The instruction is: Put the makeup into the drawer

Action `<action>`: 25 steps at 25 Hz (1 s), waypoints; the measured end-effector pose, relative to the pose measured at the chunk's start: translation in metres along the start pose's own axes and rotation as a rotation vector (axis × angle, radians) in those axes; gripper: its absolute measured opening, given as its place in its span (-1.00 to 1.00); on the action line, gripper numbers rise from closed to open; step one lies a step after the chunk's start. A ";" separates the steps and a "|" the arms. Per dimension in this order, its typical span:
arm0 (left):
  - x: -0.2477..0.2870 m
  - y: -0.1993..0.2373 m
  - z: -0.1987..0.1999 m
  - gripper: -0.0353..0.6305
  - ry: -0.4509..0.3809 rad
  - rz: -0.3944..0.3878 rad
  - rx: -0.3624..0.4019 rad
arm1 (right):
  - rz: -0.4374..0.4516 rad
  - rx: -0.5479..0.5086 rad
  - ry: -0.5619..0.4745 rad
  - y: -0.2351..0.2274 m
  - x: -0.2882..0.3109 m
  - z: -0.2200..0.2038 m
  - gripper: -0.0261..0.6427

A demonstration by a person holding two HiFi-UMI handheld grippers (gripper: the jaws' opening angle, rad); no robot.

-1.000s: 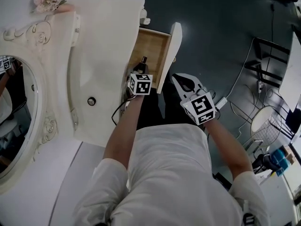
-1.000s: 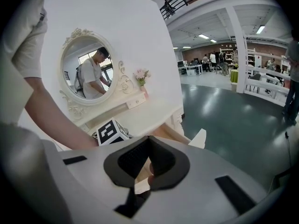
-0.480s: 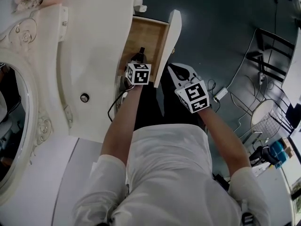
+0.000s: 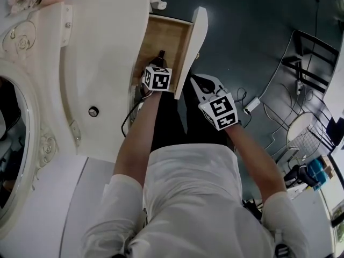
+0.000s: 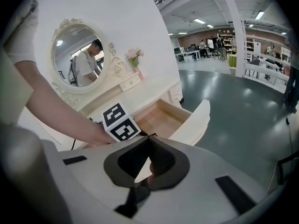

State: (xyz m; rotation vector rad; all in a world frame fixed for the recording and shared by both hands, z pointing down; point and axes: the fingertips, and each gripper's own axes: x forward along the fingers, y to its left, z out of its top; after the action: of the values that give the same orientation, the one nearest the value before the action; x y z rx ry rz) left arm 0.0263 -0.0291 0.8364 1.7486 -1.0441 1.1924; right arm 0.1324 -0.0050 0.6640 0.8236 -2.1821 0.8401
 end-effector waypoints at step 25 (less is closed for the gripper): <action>-0.123 0.009 0.027 -0.40 -0.246 -0.004 -0.062 | 0.073 -0.205 -0.042 0.039 -0.019 0.059 -0.85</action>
State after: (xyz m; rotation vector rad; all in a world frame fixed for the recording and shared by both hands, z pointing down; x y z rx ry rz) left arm -0.0012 -0.0320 0.7130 1.8803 -1.2063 0.9475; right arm 0.0949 -0.0193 0.6027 0.6692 -2.3018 0.6247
